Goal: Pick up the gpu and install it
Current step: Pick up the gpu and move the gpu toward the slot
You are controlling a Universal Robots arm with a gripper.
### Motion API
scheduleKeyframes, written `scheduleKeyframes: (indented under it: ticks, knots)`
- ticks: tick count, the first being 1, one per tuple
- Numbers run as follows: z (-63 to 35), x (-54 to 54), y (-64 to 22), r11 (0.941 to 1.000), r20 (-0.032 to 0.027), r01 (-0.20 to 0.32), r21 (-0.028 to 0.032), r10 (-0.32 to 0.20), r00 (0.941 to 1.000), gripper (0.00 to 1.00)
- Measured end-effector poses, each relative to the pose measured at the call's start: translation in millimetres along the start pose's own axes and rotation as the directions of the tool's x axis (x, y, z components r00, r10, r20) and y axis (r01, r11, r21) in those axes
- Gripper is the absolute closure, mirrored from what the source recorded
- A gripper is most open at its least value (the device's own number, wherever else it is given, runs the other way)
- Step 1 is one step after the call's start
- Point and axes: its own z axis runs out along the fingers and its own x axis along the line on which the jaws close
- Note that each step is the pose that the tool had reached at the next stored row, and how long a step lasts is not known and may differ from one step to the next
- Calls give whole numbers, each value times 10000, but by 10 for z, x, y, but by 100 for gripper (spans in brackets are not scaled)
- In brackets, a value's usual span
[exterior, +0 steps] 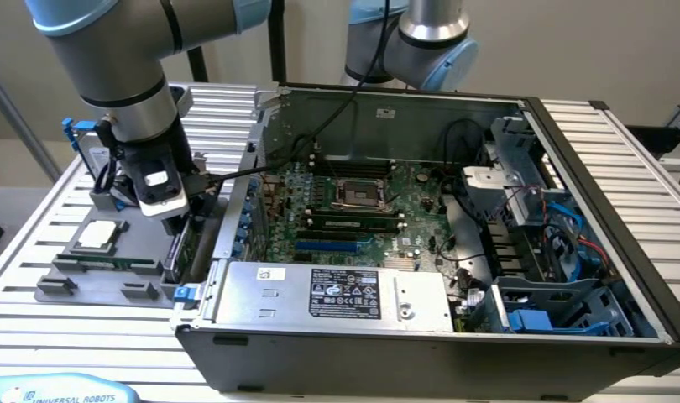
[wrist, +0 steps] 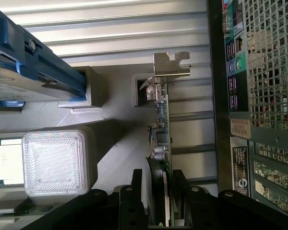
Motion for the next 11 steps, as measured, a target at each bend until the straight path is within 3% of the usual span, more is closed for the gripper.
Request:
scheduleKeyframes:
  ticks: [8,10,11]
  knots:
    - [6,-1,0,10000,1,1,1,-1,10000,61]
    - [6,-1,0,10000,1,1,1,-1,10000,63]
    - [6,-1,0,10000,1,1,1,-1,10000,71]
